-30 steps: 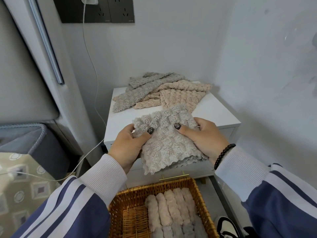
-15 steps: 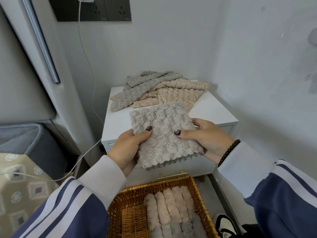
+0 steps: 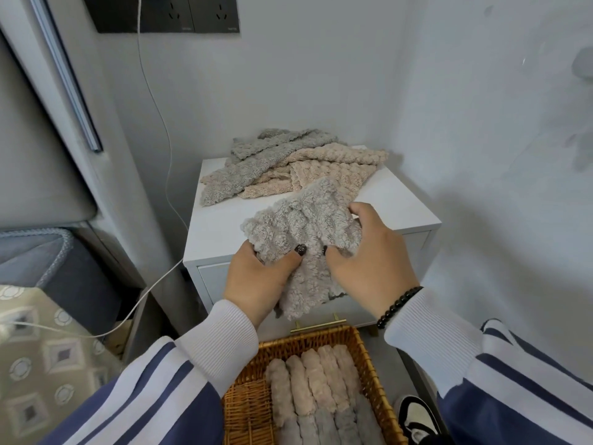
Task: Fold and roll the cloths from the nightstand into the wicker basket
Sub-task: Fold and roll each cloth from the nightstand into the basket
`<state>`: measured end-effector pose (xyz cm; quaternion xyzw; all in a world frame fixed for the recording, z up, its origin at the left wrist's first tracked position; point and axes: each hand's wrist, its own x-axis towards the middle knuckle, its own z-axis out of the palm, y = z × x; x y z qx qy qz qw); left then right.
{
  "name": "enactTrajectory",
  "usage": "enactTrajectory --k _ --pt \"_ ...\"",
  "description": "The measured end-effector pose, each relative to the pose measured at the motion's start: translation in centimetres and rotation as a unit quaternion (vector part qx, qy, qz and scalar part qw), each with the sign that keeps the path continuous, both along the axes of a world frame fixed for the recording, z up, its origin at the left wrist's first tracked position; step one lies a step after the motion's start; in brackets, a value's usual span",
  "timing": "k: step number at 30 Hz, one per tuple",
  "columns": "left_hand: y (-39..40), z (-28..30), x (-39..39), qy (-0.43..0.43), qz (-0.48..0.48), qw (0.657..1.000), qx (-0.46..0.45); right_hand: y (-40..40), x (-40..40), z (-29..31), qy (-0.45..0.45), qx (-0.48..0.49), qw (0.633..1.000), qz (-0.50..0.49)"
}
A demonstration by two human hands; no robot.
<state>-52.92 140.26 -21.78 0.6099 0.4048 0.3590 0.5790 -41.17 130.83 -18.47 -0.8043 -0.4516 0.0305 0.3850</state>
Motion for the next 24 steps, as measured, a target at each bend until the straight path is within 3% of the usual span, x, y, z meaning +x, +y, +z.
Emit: enactTrajectory --k 7,11,18,24 --pt "0.2 -0.3 0.6 0.083 0.03 0.992 0.093 -0.3 -1.8 -0.6 0.0 -0.012 0.994 0.106" --pt "0.4 -0.6 0.9 0.12 0.012 0.987 0.102 -0.4 -2.5 -1.2 0.047 -0.052 0.983 0.168" --pt "-0.3 0.0 1.7 0.049 -0.104 0.991 0.071 -0.3 -1.8 -0.3 0.121 -0.055 0.975 0.18" --pt "-0.6 -0.8 1.5 0.059 -0.167 0.975 0.136 -0.1 -1.4 -0.5 0.162 -0.047 0.968 0.186"
